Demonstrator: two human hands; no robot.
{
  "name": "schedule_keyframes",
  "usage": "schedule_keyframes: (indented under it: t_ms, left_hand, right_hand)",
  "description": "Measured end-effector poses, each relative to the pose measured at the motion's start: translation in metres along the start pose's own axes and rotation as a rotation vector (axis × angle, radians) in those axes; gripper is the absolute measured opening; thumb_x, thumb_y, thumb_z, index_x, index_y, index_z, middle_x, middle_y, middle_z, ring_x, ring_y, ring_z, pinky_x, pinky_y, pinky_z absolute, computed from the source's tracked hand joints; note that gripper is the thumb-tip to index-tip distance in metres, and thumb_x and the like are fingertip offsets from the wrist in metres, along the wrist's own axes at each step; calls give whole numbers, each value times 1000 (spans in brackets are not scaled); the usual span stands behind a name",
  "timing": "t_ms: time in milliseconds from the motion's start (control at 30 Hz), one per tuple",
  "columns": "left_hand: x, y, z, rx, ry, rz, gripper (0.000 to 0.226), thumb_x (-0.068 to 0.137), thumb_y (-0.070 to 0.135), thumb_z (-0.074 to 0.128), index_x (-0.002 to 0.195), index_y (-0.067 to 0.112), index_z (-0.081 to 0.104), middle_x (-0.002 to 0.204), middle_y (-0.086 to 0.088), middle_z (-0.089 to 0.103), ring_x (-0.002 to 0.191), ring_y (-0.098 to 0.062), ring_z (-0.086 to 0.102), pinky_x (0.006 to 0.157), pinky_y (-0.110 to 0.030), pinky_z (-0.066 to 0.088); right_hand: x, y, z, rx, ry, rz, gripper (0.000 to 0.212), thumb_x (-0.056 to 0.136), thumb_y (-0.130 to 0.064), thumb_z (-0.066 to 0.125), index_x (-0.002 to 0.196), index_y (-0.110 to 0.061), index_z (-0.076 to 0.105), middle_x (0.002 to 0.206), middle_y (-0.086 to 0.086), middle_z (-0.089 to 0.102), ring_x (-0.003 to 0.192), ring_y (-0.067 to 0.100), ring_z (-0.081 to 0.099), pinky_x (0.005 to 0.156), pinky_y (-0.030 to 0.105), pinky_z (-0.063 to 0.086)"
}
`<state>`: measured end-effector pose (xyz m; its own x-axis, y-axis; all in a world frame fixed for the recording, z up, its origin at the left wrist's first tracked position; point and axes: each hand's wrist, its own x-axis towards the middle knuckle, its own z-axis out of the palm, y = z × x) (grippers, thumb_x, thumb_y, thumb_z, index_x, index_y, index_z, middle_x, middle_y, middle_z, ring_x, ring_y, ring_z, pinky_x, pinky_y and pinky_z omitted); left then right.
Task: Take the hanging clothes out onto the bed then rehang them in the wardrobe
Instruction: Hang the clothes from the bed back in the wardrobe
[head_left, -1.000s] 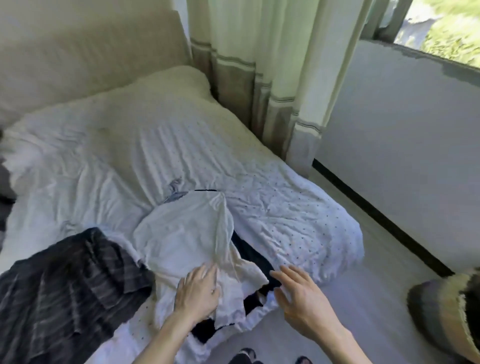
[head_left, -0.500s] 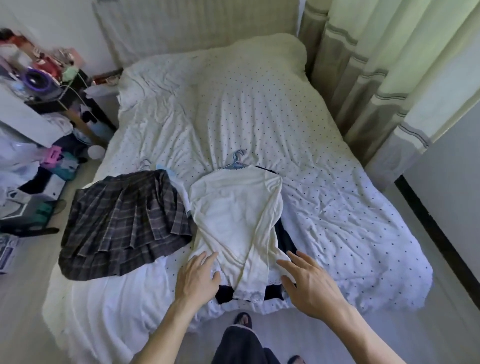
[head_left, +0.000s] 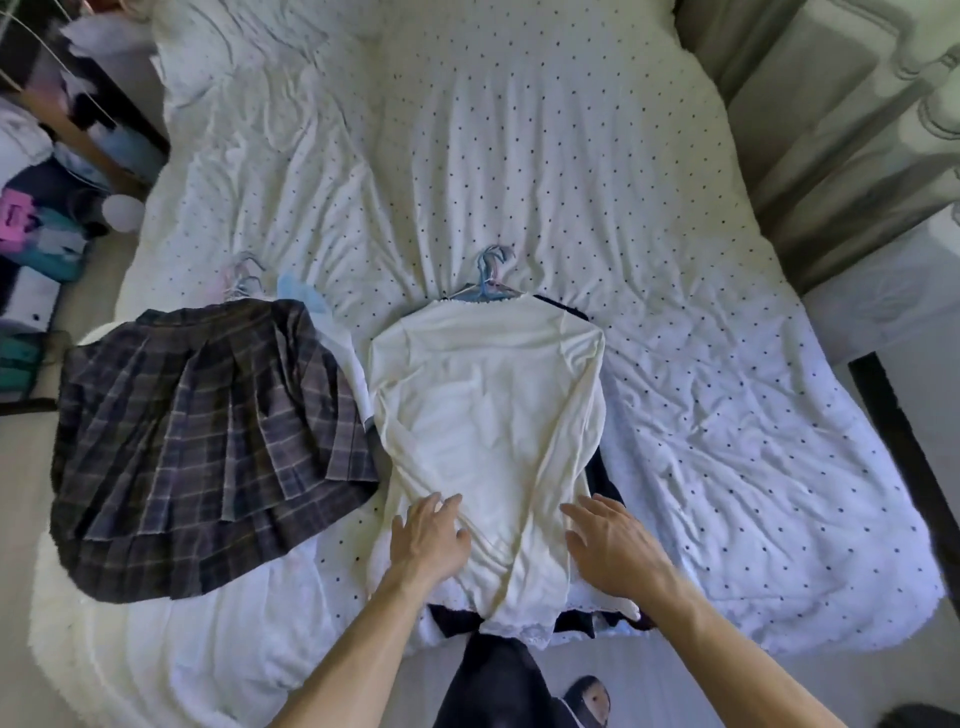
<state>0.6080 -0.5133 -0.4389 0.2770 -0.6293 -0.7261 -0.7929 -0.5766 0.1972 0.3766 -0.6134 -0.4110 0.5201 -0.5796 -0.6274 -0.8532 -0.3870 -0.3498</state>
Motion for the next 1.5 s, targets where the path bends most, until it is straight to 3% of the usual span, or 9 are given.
schedule_keyframes:
  t_ms: [200, 533, 700, 867, 1000, 1133, 1200, 1333, 1500]
  left_hand:
    - [139, -2, -55, 63, -34, 41, 61, 102, 36, 41, 157, 25, 19, 165, -5, 14, 151, -25, 14, 120, -48, 18]
    - [347, -33, -148, 191, 371, 22, 63, 96, 28, 52, 152, 9, 30, 151, -17, 37, 137, -38, 37, 111, -52, 33]
    - [370, -39, -161, 257, 386, 45, 23, 94, 11, 52, 117, 7, 54, 114, -17, 58, 108, -40, 57, 87, -48, 47]
    - [348, -43, -169, 111, 440, 119, 15, 93, 17, 57, 106, 12, 61, 102, -14, 61, 98, -38, 59, 77, -44, 44]
    - [300, -47, -165, -72, 523, 234, 15, 89, 11, 65, 104, 12, 66, 92, -11, 63, 86, -36, 60, 67, -42, 46]
    - [226, -40, -163, -320, 340, 266, 14, 91, 19, 66, 102, 26, 69, 90, 8, 66, 82, -15, 64, 71, -33, 52]
    - [180, -26, -158, -353, 225, 299, 13, 89, 22, 70, 100, 28, 74, 91, 13, 67, 84, -7, 64, 74, -22, 51]
    - [95, 11, -134, -356, -80, 312, 8, 84, 30, 73, 88, 35, 68, 90, 15, 70, 82, -2, 65, 78, -32, 54]
    - [35, 57, -122, -129, -238, 431, 11, 86, 38, 64, 94, 32, 71, 95, 14, 72, 91, -8, 66, 83, -29, 54]
  right_hand:
    - [121, 11, -4, -11, -41, 130, 57, 102, -42, 39, 155, -26, 26, 164, 5, 19, 150, 24, 19, 121, 37, 23]
    - [225, 11, 7, -39, -69, 195, 65, 97, -43, 47, 153, -36, 15, 165, 0, -12, 152, 22, -13, 122, 46, 6]
    - [229, 7, 12, 24, -65, 250, 60, 94, -46, 49, 147, -39, 21, 165, -1, -6, 152, 22, -12, 121, 48, 5]
    - [231, 4, -7, 124, -103, 286, 53, 96, -49, 48, 146, -37, 34, 163, -6, 8, 152, 17, -4, 122, 45, 12]
    - [230, -16, -36, 312, -115, 389, 54, 98, -52, 45, 144, -24, 44, 152, -2, 42, 142, 18, 35, 113, 32, 27]
    - [211, -56, -54, 893, 9, 447, 55, 89, -63, 56, 129, -25, 53, 119, -5, 67, 99, 9, 68, 87, 31, 52]
    - [194, -81, -62, 1097, 80, 426, 49, 89, -59, 60, 121, -21, 54, 108, -5, 70, 79, 5, 71, 68, 26, 52]
    - [142, -109, -68, 1119, 464, 368, 22, 91, -15, 63, 77, 1, 59, 63, 12, 62, 46, 6, 55, 46, 24, 44]
    - [54, -84, -51, 1055, 480, 448, 27, 87, -33, 65, 84, -10, 53, 63, 7, 66, 51, 16, 59, 59, 38, 52]
